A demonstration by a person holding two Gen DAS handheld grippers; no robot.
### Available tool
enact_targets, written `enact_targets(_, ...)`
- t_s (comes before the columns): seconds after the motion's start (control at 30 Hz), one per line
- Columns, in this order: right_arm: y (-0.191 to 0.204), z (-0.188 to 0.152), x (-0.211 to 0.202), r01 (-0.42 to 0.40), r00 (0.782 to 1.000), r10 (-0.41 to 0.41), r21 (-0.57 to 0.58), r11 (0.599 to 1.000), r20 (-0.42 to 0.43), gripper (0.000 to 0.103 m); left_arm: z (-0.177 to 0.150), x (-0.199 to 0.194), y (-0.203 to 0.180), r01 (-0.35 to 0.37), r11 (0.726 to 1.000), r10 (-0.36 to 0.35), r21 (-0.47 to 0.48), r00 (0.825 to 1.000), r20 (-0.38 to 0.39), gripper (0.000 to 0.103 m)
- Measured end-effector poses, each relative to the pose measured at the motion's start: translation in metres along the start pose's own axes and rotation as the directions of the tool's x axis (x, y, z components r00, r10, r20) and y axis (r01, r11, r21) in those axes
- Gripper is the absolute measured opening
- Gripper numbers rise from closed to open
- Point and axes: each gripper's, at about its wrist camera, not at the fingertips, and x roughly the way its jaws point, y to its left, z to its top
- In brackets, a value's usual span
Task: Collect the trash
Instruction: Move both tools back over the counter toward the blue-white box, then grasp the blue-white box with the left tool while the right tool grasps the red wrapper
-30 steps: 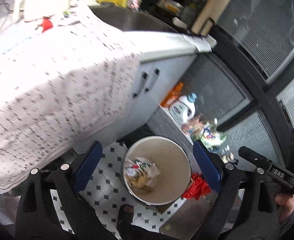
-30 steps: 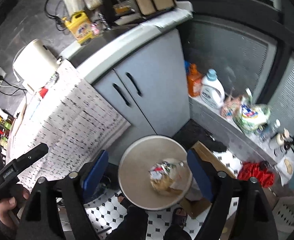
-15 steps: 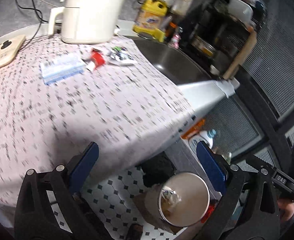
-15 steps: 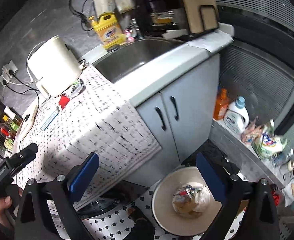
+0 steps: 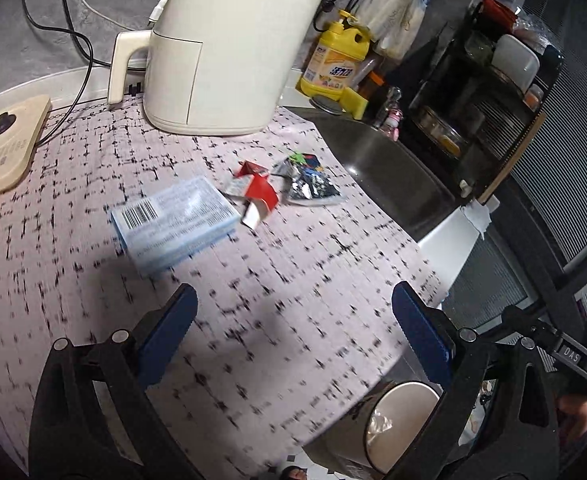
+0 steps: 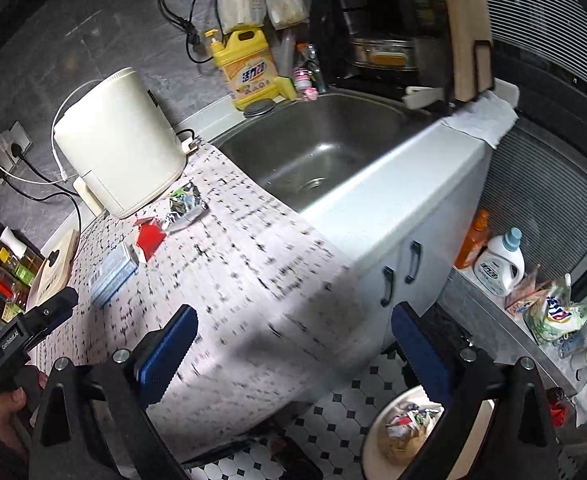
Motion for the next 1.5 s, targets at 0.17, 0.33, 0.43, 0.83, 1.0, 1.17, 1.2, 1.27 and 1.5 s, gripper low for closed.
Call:
enact_targets(0.17,0.030,0.012,0.019,0.008,1.000,-0.008,0.003,1.000,-0.002,0.095,0.021,0.011,0.025,0.005,1.000,-0.004,0.017,1.000,-0.030,0.097)
enact_targets(0.33,0.055,0.018,0.037,0.019,1.000,-0.018,0.033,0.999,-0.005,0.095,0.039,0.025,0.049,0.009,0.999,-0.006,0.052,0.998,-0.068,0.097)
enact_targets(0.43,0.068,0.018,0.046,0.029,1.000,-0.028,0.042,0.999,-0.009,0.095,0.048,0.034,0.064,0.015,0.998,-0.010,0.063,0.996,-0.085,0.097)
enact_targets(0.83,0.093,0.004,0.063,0.113,0.993,-0.111,0.091,0.989,-0.031,0.095,0.057,0.076,0.082,0.019,0.973,0.012,0.230,0.991,-0.132,0.097)
enact_targets(1.0,0.098,0.001,0.064,0.137,0.990,-0.134,0.089,0.987,-0.041,0.095,0.050,0.091,0.090,0.038,0.977,0.003,0.210,0.982,-0.190,0.097)
enact_targets(1.17,0.105,0.006,0.072,0.135,0.990,-0.132,0.088,0.987,-0.046,0.095,0.042,0.088,0.085,0.017,0.963,0.032,0.268,0.984,-0.177,0.091)
enact_targets(1.2,0.110,0.007,0.076,0.128,0.991,-0.125,0.079,0.989,-0.049,0.095,0.039,0.087,0.083,-0.013,0.954,0.066,0.300,0.984,-0.164,0.082)
enact_targets(1.27,0.119,0.007,0.081,0.114,0.992,-0.111,0.055,0.992,-0.052,0.095,0.039,0.086,0.084,-0.030,0.947,0.083,0.319,0.984,-0.156,0.076)
enact_targets(1.5,0.153,0.010,0.107,0.024,0.995,-0.026,-0.022,0.999,-0.100,0.084,0.051,0.053,0.119,-0.088,0.974,0.112,0.207,0.988,-0.106,0.072)
